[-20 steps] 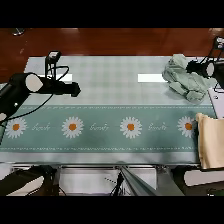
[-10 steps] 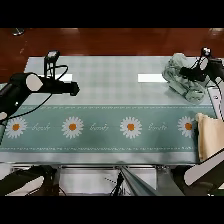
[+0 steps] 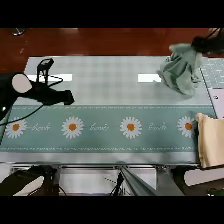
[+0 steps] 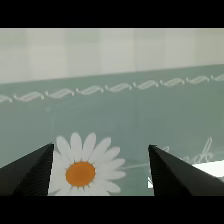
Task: Fold the shirts.
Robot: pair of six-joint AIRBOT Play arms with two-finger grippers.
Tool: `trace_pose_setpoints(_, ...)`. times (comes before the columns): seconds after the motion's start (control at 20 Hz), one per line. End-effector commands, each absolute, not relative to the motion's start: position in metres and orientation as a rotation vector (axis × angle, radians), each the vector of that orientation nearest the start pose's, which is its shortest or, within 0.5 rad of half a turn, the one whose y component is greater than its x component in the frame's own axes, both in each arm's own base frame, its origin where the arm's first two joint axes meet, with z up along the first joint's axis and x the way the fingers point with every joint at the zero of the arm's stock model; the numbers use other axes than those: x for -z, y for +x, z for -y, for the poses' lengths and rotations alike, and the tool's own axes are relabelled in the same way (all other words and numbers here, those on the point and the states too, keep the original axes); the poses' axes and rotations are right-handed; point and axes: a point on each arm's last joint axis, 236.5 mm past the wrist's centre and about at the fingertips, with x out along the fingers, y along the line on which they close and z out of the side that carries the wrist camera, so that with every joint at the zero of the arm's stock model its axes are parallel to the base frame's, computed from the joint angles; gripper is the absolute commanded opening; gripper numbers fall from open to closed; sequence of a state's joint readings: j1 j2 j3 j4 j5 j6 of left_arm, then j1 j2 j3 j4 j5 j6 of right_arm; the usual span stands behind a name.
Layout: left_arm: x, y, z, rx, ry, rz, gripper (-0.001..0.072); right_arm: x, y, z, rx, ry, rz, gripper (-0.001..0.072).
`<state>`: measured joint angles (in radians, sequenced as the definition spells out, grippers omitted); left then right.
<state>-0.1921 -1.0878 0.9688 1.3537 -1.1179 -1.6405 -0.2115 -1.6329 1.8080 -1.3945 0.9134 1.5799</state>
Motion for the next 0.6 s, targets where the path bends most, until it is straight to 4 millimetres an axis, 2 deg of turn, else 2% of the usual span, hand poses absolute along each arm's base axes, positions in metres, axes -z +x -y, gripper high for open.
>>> trace_pose_setpoints(0.0, -0.035, 0.276, 0.128, 0.310, -0.211, -1.245, 0.0703, -0.299, 0.535, 0.045, -0.045, 0.236, -0.372, 0.0023)
trace_pose_setpoints(0.15, -0.064, 0.260, 0.133, 0.357, -0.239, -1.051, 0.0703, -0.406, 0.472, 0.009, -0.159, 0.177, -0.166, 0.0023)
trace_pose_setpoints(0.25, -0.081, 0.257, 0.129, 0.361, -0.257, -0.941, 0.0703, -0.457, 0.430, -0.010, -0.215, 0.131, -0.071, 0.0023)
trace_pose_setpoints(0.3, -0.088, 0.257, 0.129, 0.365, -0.262, -0.904, 0.0703, -0.476, 0.411, -0.017, -0.232, 0.116, -0.036, 0.0023)
trace_pose_setpoints(0.4, -0.092, 0.254, 0.130, 0.373, -0.269, -0.891, 0.0703, -0.498, 0.376, -0.038, -0.294, 0.100, -0.004, 0.0023)
trace_pose_setpoints(0.55, -0.092, 0.253, 0.138, 0.395, -0.310, -0.905, 0.0703, -0.495, 0.332, -0.080, -0.457, 0.033, -0.046, 0.0023)
